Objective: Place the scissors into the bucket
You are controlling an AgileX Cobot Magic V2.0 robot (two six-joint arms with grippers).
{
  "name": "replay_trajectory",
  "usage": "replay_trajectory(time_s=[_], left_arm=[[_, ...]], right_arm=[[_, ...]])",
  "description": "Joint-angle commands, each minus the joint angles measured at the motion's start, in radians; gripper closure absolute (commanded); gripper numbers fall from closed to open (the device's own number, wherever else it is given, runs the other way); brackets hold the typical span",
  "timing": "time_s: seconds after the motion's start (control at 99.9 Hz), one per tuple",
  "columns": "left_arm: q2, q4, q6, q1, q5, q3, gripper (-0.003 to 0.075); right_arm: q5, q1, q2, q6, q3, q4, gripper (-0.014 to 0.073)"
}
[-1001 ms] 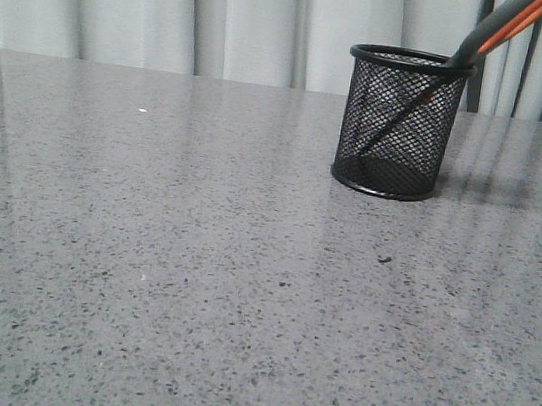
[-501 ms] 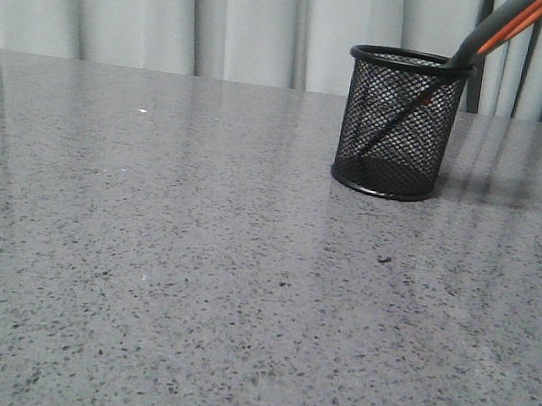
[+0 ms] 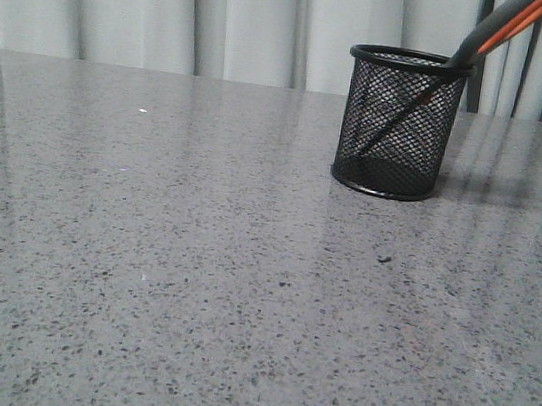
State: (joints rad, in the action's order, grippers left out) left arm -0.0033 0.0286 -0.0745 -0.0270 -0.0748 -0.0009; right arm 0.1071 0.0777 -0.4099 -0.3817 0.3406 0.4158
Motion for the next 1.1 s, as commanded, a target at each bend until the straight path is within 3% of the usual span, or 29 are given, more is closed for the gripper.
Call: replay_trajectory(time_s=[0.0,0.39,0.471,0.581,0.651,0.911,1.091], left_arm=[[-0.027,0.002,0.012,-0.003,0.075,0.016,0.0741],[-0.027,0.002,0.012,-0.003,0.075,0.016,0.0741],[-0.027,0.002,0.012,-0.003,0.075,0.016,0.0741],[-0.027,0.002,0.012,-0.003,0.075,0.016,0.0741],[-0.027,0.002,0.012,-0.003,0.075,0.016,0.0741],[-0.027,0.002,0.012,-0.003,0.075,0.016,0.0741],[-0.025,0.002,0.012,-0.003,0.075,0.016,0.0741]], right_arm=[[-0.072,-0.001,-0.002,-0.009,0.029,0.002,0.0662],[-0.085,-0.001,0.013,-0.009,0.028,-0.01,0.0662],[-0.099,-0.001,0.037,0.023,0.009,-0.081,0.0662],[-0.146,-0.014,0.088,0.21,-0.063,-0.301,0.0662],[-0.14,-0.032,0.134,0.281,-0.123,-0.368,0.0662],[-0.125,-0.044,0.377,0.29,-0.356,-0.405,0.0662],[-0.044,-0.044,0.439,0.297,-0.377,-0.416,0.0662]])
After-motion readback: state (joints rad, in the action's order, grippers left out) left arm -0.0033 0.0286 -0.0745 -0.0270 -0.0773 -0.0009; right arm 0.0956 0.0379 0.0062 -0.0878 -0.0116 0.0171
